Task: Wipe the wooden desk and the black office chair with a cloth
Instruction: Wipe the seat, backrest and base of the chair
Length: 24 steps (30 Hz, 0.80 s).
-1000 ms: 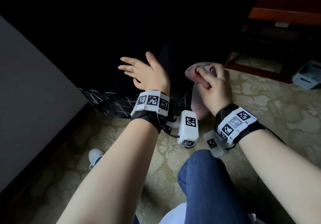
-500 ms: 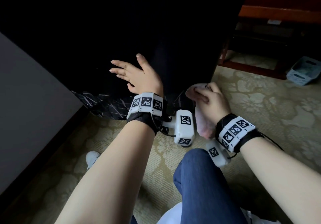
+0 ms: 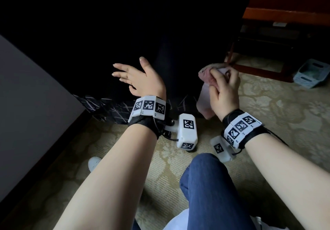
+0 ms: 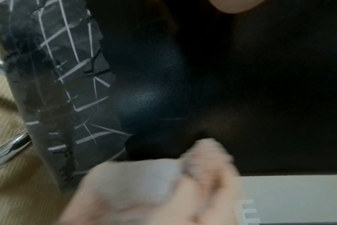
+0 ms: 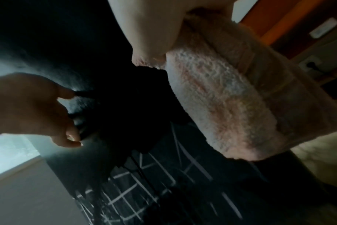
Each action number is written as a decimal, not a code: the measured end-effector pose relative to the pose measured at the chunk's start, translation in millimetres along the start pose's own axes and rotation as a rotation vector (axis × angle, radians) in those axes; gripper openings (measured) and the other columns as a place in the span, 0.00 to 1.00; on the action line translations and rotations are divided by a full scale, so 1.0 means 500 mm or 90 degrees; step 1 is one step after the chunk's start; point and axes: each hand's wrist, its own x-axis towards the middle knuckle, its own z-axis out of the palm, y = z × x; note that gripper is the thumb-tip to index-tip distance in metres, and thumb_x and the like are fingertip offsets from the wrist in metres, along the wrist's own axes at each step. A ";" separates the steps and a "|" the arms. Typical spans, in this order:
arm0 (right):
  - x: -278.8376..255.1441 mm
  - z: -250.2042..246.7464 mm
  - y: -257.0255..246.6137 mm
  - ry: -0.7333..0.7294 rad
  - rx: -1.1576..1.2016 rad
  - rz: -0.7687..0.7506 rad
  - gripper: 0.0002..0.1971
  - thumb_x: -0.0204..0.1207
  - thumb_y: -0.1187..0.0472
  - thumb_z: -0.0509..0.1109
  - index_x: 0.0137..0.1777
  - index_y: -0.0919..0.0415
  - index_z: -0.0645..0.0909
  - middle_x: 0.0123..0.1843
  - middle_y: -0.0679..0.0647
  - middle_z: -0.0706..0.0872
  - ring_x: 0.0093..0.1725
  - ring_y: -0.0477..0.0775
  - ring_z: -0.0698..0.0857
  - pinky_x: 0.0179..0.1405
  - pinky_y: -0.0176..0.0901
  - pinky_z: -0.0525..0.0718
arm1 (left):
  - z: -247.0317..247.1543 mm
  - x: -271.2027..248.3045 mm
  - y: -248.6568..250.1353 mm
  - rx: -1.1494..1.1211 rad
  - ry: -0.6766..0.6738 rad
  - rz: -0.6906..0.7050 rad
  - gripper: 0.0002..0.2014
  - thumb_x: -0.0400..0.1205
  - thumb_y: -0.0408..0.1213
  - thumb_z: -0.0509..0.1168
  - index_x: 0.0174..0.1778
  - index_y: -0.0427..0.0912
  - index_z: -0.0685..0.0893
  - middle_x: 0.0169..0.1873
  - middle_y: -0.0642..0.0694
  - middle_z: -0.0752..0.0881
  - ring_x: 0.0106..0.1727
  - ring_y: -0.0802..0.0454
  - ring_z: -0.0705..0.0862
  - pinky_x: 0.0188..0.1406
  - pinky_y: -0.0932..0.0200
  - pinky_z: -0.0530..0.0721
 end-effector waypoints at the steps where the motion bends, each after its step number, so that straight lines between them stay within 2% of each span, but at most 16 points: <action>1: -0.012 0.005 0.006 -0.037 0.004 0.027 0.21 0.73 0.67 0.62 0.66 0.55 0.77 0.68 0.66 0.69 0.66 0.65 0.71 0.63 0.47 0.74 | 0.001 0.000 0.000 -0.001 0.001 -0.001 0.34 0.88 0.50 0.47 0.82 0.43 0.33 0.82 0.38 0.34 0.84 0.44 0.41 0.79 0.46 0.44; 3: -0.033 0.013 0.019 -0.118 0.020 0.101 0.22 0.73 0.73 0.64 0.67 0.60 0.79 0.67 0.67 0.70 0.65 0.63 0.72 0.64 0.45 0.73 | 0.002 0.000 0.000 0.000 0.002 -0.002 0.34 0.88 0.50 0.47 0.82 0.43 0.33 0.82 0.39 0.34 0.84 0.45 0.40 0.79 0.46 0.44; 5: -0.047 0.021 0.030 -0.189 0.028 0.172 0.22 0.75 0.73 0.64 0.68 0.60 0.78 0.67 0.64 0.68 0.65 0.63 0.72 0.65 0.45 0.73 | 0.002 0.002 -0.001 -0.001 0.001 -0.007 0.34 0.88 0.50 0.47 0.82 0.43 0.33 0.82 0.39 0.34 0.84 0.45 0.40 0.79 0.45 0.44; 10: -0.050 0.036 0.036 -0.299 0.058 0.276 0.17 0.79 0.64 0.63 0.64 0.47 0.77 0.64 0.53 0.68 0.61 0.61 0.76 0.63 0.54 0.80 | 0.001 0.002 -0.002 -0.001 0.008 -0.007 0.34 0.88 0.51 0.47 0.82 0.44 0.33 0.82 0.39 0.35 0.84 0.45 0.41 0.79 0.44 0.45; 12: -0.045 0.030 0.022 -0.304 0.077 0.264 0.14 0.79 0.61 0.66 0.62 0.47 0.79 0.63 0.51 0.71 0.61 0.57 0.78 0.64 0.50 0.79 | -0.001 0.001 -0.001 0.008 0.002 -0.012 0.34 0.88 0.51 0.47 0.82 0.44 0.33 0.82 0.39 0.35 0.84 0.45 0.41 0.79 0.44 0.46; 15: -0.034 0.020 -0.015 -0.291 0.122 0.207 0.14 0.77 0.64 0.68 0.62 0.57 0.83 0.62 0.50 0.74 0.60 0.51 0.78 0.63 0.40 0.76 | -0.012 -0.001 -0.002 0.016 -0.009 -0.019 0.35 0.88 0.52 0.47 0.82 0.44 0.34 0.82 0.39 0.36 0.84 0.44 0.43 0.80 0.45 0.48; 17: -0.028 0.019 -0.045 -0.276 0.124 0.141 0.16 0.75 0.68 0.67 0.61 0.60 0.83 0.61 0.53 0.75 0.60 0.55 0.79 0.62 0.44 0.78 | -0.024 -0.004 -0.007 0.023 -0.026 -0.008 0.34 0.88 0.50 0.48 0.83 0.44 0.36 0.83 0.40 0.37 0.84 0.44 0.45 0.80 0.45 0.50; 19: -0.023 0.021 -0.073 -0.268 0.113 0.087 0.19 0.72 0.69 0.66 0.63 0.59 0.83 0.63 0.56 0.75 0.60 0.61 0.78 0.62 0.52 0.79 | -0.043 -0.008 -0.018 0.021 -0.025 0.012 0.34 0.87 0.43 0.52 0.84 0.47 0.39 0.84 0.43 0.42 0.83 0.43 0.55 0.79 0.44 0.56; 20: -0.020 0.020 -0.091 -0.265 0.113 0.074 0.21 0.71 0.69 0.67 0.64 0.59 0.82 0.64 0.57 0.75 0.61 0.61 0.78 0.64 0.53 0.78 | -0.056 -0.010 -0.023 0.013 -0.024 0.024 0.35 0.84 0.39 0.54 0.84 0.49 0.42 0.84 0.45 0.45 0.79 0.43 0.65 0.77 0.45 0.62; 21: -0.017 0.021 -0.109 -0.260 0.117 0.065 0.21 0.71 0.70 0.68 0.65 0.59 0.82 0.65 0.57 0.74 0.63 0.61 0.77 0.66 0.53 0.77 | -0.071 -0.011 -0.028 -0.001 -0.021 0.036 0.35 0.82 0.35 0.55 0.84 0.50 0.46 0.84 0.46 0.50 0.72 0.48 0.75 0.73 0.51 0.69; 22: -0.014 0.023 -0.128 -0.254 0.124 0.056 0.21 0.72 0.70 0.68 0.66 0.59 0.81 0.66 0.57 0.74 0.64 0.61 0.76 0.67 0.51 0.76 | -0.087 -0.011 -0.032 -0.021 -0.016 0.047 0.35 0.80 0.32 0.55 0.84 0.51 0.52 0.83 0.47 0.56 0.62 0.58 0.81 0.66 0.62 0.74; 23: -0.010 0.025 -0.147 -0.251 0.135 0.047 0.21 0.72 0.70 0.69 0.66 0.60 0.81 0.66 0.56 0.74 0.65 0.59 0.76 0.68 0.47 0.74 | -0.105 -0.009 -0.034 -0.043 -0.011 0.049 0.33 0.79 0.29 0.55 0.83 0.50 0.58 0.81 0.47 0.63 0.54 0.68 0.82 0.56 0.73 0.75; 24: -0.008 0.027 -0.166 -0.250 0.145 0.037 0.21 0.73 0.70 0.69 0.66 0.60 0.81 0.67 0.56 0.74 0.66 0.57 0.75 0.68 0.42 0.72 | -0.123 -0.004 -0.036 -0.069 -0.005 0.044 0.31 0.79 0.27 0.55 0.80 0.48 0.65 0.77 0.47 0.71 0.51 0.72 0.82 0.51 0.77 0.76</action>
